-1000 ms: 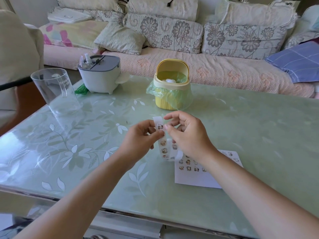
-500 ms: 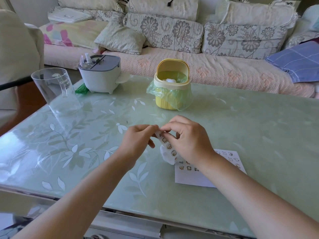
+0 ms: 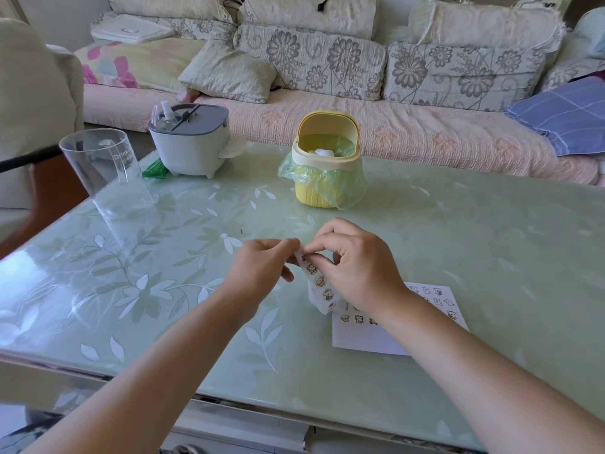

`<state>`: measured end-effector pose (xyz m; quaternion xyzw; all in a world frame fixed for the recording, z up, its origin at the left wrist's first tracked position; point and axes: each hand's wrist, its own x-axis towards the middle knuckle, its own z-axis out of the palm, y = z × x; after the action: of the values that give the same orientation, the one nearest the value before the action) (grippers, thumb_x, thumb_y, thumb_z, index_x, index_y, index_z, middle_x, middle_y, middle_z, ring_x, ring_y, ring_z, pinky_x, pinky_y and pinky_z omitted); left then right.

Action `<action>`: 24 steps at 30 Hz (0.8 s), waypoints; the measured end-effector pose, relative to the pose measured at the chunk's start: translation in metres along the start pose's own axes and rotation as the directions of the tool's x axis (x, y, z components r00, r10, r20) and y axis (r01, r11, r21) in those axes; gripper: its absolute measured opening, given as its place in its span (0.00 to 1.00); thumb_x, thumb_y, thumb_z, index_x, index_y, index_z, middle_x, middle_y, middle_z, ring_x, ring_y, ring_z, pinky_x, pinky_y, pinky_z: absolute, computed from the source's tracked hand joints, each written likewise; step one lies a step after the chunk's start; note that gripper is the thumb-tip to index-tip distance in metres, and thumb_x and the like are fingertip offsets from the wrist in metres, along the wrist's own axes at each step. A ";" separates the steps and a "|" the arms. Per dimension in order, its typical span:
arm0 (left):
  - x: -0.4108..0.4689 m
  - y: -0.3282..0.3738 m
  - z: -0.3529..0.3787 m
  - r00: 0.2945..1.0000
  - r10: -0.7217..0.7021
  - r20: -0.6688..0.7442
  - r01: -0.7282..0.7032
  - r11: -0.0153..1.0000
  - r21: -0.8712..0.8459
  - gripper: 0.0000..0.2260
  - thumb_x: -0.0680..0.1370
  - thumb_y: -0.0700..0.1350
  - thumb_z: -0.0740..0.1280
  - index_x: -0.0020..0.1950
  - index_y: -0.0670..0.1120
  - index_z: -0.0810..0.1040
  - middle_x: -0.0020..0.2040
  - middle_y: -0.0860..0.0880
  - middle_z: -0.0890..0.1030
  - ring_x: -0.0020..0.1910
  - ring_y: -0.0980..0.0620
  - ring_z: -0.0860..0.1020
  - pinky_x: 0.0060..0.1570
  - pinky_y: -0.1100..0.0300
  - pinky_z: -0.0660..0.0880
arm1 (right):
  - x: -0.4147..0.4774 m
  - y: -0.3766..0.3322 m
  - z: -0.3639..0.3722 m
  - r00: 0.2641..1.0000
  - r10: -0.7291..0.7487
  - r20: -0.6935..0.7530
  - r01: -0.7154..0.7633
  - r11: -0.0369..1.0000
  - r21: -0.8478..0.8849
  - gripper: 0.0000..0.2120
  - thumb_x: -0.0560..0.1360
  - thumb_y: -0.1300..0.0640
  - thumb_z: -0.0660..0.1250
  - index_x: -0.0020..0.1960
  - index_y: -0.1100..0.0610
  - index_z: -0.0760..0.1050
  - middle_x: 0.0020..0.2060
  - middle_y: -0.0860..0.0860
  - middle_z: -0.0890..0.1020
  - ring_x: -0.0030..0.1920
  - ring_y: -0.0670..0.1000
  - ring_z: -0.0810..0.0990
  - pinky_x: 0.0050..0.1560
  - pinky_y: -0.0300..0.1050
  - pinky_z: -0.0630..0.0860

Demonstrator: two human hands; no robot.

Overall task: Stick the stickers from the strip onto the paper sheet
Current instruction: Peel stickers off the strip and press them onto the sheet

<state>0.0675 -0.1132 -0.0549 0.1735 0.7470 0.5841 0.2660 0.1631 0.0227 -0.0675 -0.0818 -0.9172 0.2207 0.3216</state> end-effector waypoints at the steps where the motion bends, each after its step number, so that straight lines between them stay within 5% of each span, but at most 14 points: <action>1: 0.000 0.000 0.001 1.000 -0.012 -0.003 0.012 1.000 0.003 0.12 0.78 0.47 0.64 0.41 0.45 0.85 0.41 0.51 0.85 0.33 0.53 0.76 0.36 0.60 0.67 | 0.000 0.000 0.001 1.000 -0.005 0.004 0.005 1.000 -0.007 0.03 0.72 0.56 0.77 0.45 0.48 0.86 0.42 0.42 0.80 0.32 0.35 0.71 0.34 0.33 0.64; 4: 0.003 -0.002 0.001 0.999 -0.022 -0.040 0.025 0.998 0.054 0.13 0.79 0.47 0.62 0.41 0.44 0.84 0.38 0.51 0.85 0.30 0.55 0.75 0.31 0.64 0.67 | 0.000 -0.004 0.001 0.998 0.043 0.045 -0.046 0.998 0.050 0.03 0.72 0.55 0.76 0.44 0.47 0.85 0.43 0.41 0.80 0.32 0.41 0.73 0.34 0.37 0.69; 6: 0.008 -0.006 0.000 0.993 0.051 -0.103 -0.022 0.966 0.259 0.15 0.80 0.49 0.61 0.39 0.45 0.83 0.32 0.51 0.81 0.26 0.56 0.73 0.27 0.64 0.67 | 0.001 -0.006 -0.001 0.985 0.151 0.085 -0.162 0.976 0.147 0.04 0.72 0.56 0.76 0.42 0.47 0.84 0.40 0.39 0.80 0.31 0.45 0.73 0.36 0.37 0.71; 9: 0.016 -0.013 0.000 0.961 0.247 -0.123 -0.097 0.720 0.687 0.17 0.81 0.54 0.58 0.41 0.47 0.79 0.33 0.50 0.78 0.33 0.49 0.76 0.30 0.58 0.68 | 0.002 -0.004 -0.007 0.927 0.338 0.162 -0.372 0.880 0.294 0.05 0.73 0.57 0.75 0.41 0.48 0.84 0.31 0.36 0.80 0.29 0.43 0.74 0.35 0.36 0.73; 11: 0.017 -0.016 0.005 0.937 0.338 -0.093 -0.139 0.601 0.787 0.13 0.81 0.56 0.57 0.50 0.51 0.79 0.42 0.53 0.80 0.42 0.48 0.78 0.33 0.57 0.69 | 0.002 -0.001 -0.011 0.887 0.410 0.213 -0.461 0.802 0.379 0.06 0.74 0.59 0.75 0.41 0.49 0.84 0.32 0.45 0.83 0.28 0.46 0.77 0.34 0.38 0.75; 13: 0.015 -0.015 0.011 0.914 0.403 -0.042 -0.197 0.533 0.823 0.13 0.82 0.55 0.56 0.63 0.55 0.74 0.54 0.54 0.80 0.52 0.49 0.78 0.41 0.56 0.73 | 0.001 0.002 -0.016 0.849 0.460 0.259 -0.528 0.737 0.422 0.05 0.74 0.60 0.75 0.42 0.51 0.84 0.34 0.52 0.84 0.27 0.46 0.76 0.31 0.37 0.75; 15: 0.016 -0.015 0.016 0.882 0.471 0.020 -0.258 0.446 0.857 0.15 0.83 0.52 0.56 0.68 0.56 0.71 0.60 0.53 0.77 0.57 0.49 0.75 0.45 0.55 0.73 | -0.001 0.007 -0.022 0.809 0.510 0.293 -0.588 0.686 0.428 0.03 0.75 0.60 0.74 0.43 0.53 0.84 0.30 0.48 0.82 0.26 0.45 0.75 0.28 0.34 0.72; 18: 0.015 -0.009 0.024 0.825 0.562 0.067 -0.333 0.386 0.860 0.14 0.82 0.46 0.57 0.65 0.54 0.76 0.60 0.53 0.76 0.57 0.48 0.73 0.46 0.56 0.70 | -0.005 0.016 -0.032 0.755 0.575 0.316 -0.655 0.641 0.400 0.01 0.74 0.59 0.75 0.45 0.54 0.84 0.30 0.45 0.83 0.26 0.47 0.75 0.25 0.33 0.69; 24: 0.009 0.001 0.060 0.748 0.645 0.156 -0.541 0.458 0.705 0.10 0.79 0.42 0.62 0.56 0.51 0.82 0.52 0.53 0.80 0.53 0.49 0.76 0.46 0.54 0.75 | -0.021 0.040 -0.059 0.686 0.652 0.322 -0.727 0.607 0.322 0.00 0.74 0.58 0.74 0.45 0.54 0.84 0.39 0.49 0.86 0.29 0.49 0.76 0.26 0.38 0.69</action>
<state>0.0965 -0.0612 -0.0658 0.4717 0.8191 0.3125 -0.0941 0.2169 0.0728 -0.0570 -0.3383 -0.7664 0.5278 0.1403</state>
